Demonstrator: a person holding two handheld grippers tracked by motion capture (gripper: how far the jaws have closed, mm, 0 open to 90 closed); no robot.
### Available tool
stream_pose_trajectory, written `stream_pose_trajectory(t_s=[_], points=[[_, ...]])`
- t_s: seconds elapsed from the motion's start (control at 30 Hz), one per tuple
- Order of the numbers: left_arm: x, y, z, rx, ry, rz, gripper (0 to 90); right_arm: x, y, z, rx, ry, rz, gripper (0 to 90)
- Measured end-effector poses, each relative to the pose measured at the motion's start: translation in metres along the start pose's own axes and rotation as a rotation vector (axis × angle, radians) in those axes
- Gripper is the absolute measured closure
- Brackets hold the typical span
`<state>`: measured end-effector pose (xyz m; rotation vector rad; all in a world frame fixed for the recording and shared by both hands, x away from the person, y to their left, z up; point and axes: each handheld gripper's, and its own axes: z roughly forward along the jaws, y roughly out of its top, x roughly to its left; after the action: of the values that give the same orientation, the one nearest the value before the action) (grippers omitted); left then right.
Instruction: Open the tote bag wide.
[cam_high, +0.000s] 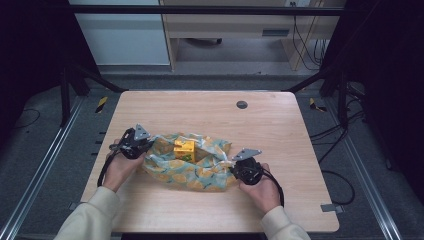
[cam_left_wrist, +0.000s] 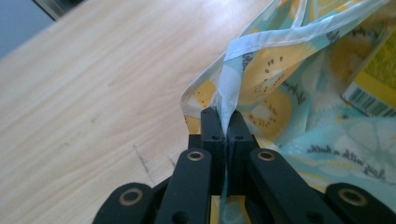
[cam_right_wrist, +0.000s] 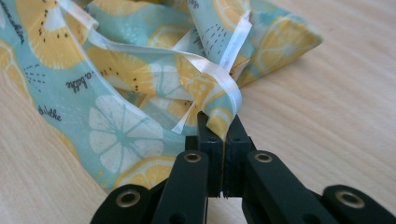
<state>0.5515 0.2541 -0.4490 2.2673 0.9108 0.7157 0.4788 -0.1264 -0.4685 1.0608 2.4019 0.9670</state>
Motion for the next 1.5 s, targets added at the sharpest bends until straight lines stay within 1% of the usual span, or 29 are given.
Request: stream_pose_trajectory(t_s=[0.03,0.07,0.17,0.2,0.3,0.43,0.53,0.63,0.77,0.83,0.9,1.0,1.07,1.23,1.47,1.5], points=[[0.0,0.001,0.0,-0.003,-0.001,-0.002,89.2,-0.001,0.0,-0.001,-0.003,0.0,0.01,89.0],[-0.001,0.001,0.002,0.004,-0.007,-0.003,89.2,-0.001,0.0,-0.001,0.001,0.0,0.011,89.0],[-0.002,-0.001,0.007,0.025,-0.015,-0.001,89.1,-0.001,-0.002,0.001,0.015,0.007,0.004,89.0],[-0.001,-0.002,0.008,0.029,-0.021,-0.007,89.1,-0.001,-0.003,0.001,0.023,0.012,0.001,89.0],[-0.001,-0.005,0.013,0.028,-0.027,-0.028,89.0,-0.002,-0.004,0.003,0.033,0.015,-0.002,89.0],[-0.002,-0.008,0.017,0.028,-0.035,-0.039,89.0,-0.003,-0.006,0.006,0.049,0.016,-0.004,89.0],[-0.004,-0.009,0.018,0.03,-0.035,-0.04,88.9,-0.002,-0.007,0.007,0.063,0.017,-0.003,89.1],[-0.004,-0.012,0.019,0.035,-0.044,-0.04,88.8,-0.001,-0.008,0.008,0.07,0.022,-0.006,89.1],[-0.004,-0.015,0.021,0.036,-0.045,-0.044,88.6,-0.001,-0.008,0.009,0.078,0.025,-0.009,89.2],[-0.004,-0.015,0.022,0.045,-0.05,-0.046,88.4,-0.001,-0.009,0.01,0.082,0.027,-0.008,89.2],[-0.005,-0.015,0.024,0.055,-0.052,-0.038,88.2,-0.001,-0.009,0.01,0.09,0.024,-0.012,89.3],[-0.005,-0.015,0.024,0.055,-0.05,-0.036,88.3,-0.002,-0.01,0.01,0.094,0.016,-0.014,89.3],[-0.004,-0.016,0.025,0.055,-0.049,-0.042,88.4,-0.002,-0.01,0.01,0.098,0.011,-0.009,89.4],[-0.004,-0.016,0.025,0.059,-0.042,-0.047,89.0,-0.003,-0.01,0.01,0.101,0.012,-0.017,89.6],[-0.003,-0.017,0.025,0.063,-0.036,-0.047,89.7,-0.004,-0.01,0.011,0.104,0.013,-0.014,89.7],[-0.003,-0.017,0.025,0.061,-0.037,-0.053,89.7,-0.004,-0.01,0.011,0.104,0.012,-0.013,89.7]])
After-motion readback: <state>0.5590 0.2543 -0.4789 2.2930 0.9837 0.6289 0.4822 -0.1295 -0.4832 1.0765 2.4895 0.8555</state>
